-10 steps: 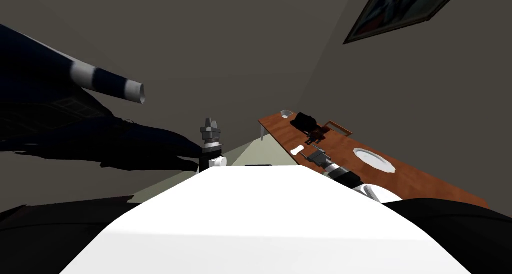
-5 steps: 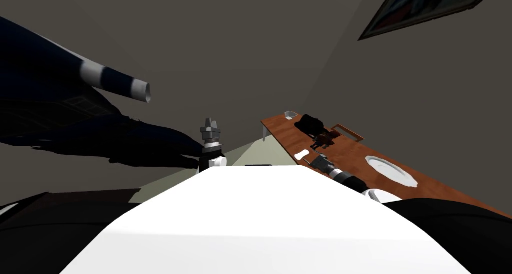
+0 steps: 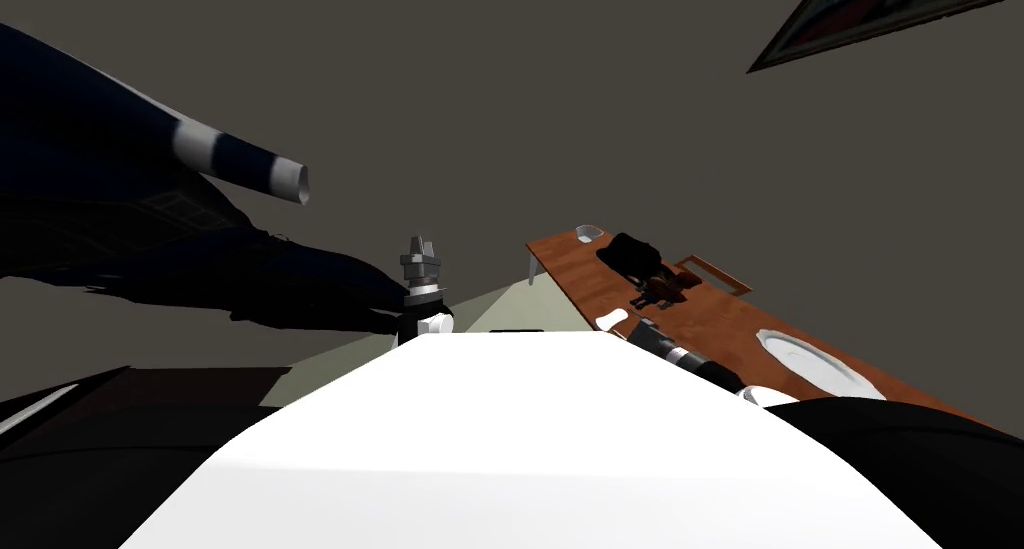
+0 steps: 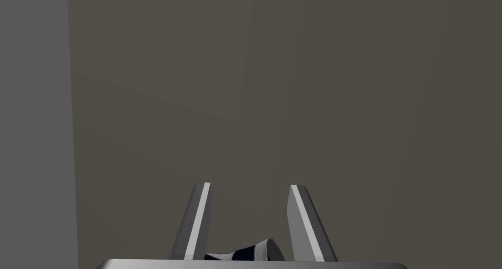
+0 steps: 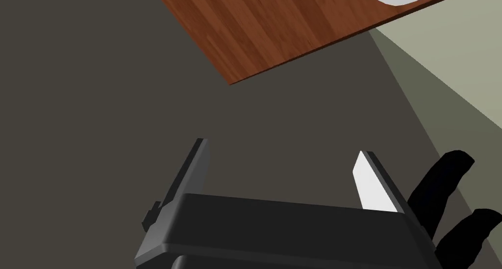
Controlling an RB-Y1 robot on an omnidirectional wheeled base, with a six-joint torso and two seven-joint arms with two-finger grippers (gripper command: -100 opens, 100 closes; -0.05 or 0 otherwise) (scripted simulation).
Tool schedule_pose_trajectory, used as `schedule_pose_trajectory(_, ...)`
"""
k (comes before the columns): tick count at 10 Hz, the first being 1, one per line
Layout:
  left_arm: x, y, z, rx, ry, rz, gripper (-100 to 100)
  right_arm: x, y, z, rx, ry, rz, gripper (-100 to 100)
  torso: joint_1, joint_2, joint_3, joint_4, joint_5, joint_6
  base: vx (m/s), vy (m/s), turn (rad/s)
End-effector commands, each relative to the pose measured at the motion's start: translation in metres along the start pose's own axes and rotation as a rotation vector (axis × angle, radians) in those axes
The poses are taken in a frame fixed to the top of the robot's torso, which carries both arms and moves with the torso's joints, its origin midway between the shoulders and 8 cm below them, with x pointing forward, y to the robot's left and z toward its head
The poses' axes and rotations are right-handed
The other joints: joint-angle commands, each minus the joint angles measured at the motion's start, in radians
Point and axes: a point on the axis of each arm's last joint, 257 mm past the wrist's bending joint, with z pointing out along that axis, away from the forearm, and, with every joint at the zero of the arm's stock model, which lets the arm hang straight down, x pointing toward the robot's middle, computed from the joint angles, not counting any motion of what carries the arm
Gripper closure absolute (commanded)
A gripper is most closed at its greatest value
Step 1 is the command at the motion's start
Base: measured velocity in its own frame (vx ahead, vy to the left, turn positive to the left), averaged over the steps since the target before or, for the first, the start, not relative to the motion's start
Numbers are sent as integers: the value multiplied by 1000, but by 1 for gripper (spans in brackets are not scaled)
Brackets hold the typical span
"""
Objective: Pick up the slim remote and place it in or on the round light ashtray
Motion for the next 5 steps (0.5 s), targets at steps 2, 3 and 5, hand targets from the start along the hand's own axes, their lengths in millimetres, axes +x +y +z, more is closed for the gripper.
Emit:
schedule_pose_trajectory(2, 0, 0, 0, 0, 0, 0, 0, 20, 20, -6, -60, 55, -63, -100, 0, -1, 0, 0, 0, 0, 60, 1, 92)
schedule_pose_trajectory(3, 0, 0, 0, 0, 0, 0, 0, 33, 34, -11, -101, 79, -97, -100, 0, -1, -1, 0, 0, 0, 96, 1, 125)
schedule_pose_trajectory(5, 0, 0, 0, 0, 0, 0, 0, 38, 38, -12, -119, 97, -117, -100, -1, -3, -2, -1, 0, 0, 62, -11, 27)
